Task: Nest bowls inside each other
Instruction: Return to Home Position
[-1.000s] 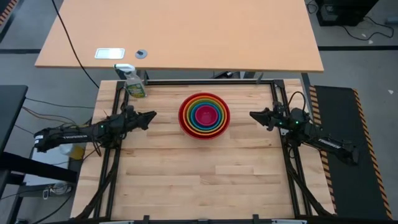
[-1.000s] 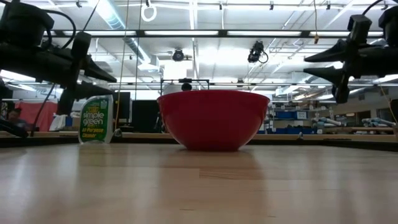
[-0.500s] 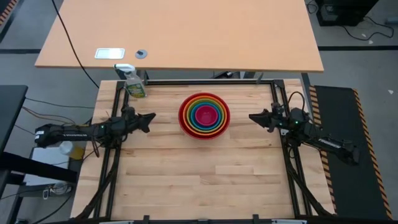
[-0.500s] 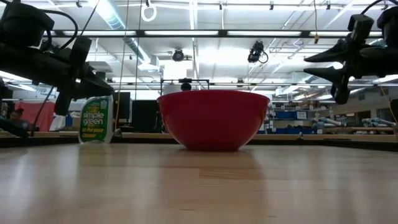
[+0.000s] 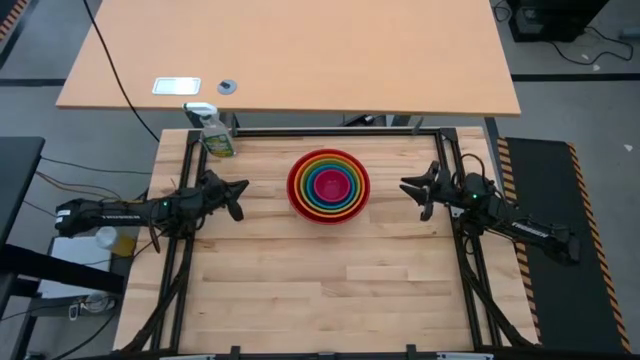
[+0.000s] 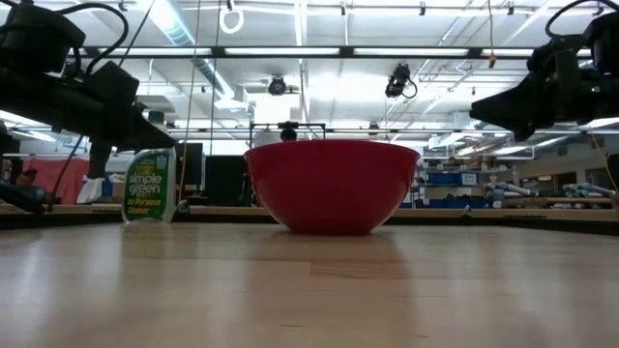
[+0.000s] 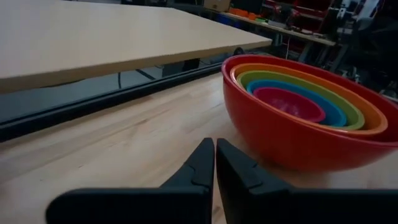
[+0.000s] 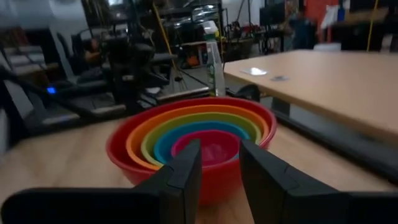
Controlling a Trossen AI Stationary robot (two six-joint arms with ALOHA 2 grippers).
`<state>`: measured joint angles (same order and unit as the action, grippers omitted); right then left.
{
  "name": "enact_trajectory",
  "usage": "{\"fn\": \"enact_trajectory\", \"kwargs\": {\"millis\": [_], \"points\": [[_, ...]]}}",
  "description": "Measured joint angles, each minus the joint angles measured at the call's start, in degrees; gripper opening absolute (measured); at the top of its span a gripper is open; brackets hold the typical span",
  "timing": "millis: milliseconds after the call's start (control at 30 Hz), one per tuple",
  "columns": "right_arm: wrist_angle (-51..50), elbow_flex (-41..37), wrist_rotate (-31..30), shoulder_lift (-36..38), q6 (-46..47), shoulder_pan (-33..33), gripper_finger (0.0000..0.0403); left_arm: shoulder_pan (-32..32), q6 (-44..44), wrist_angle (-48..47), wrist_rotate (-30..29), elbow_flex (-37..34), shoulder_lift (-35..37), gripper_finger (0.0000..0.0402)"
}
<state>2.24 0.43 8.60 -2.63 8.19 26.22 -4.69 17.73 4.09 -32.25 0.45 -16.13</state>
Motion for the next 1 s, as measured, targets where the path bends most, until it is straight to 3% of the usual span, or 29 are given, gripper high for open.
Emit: {"fn": "enact_trajectory", "kwargs": {"millis": [1000], "points": [[0.24, 0.02, 0.02, 0.00, -3.24, 0.00, 0.0119, 0.00, -0.43, 0.36, 0.15, -0.04, 0.01, 0.0018]]}}
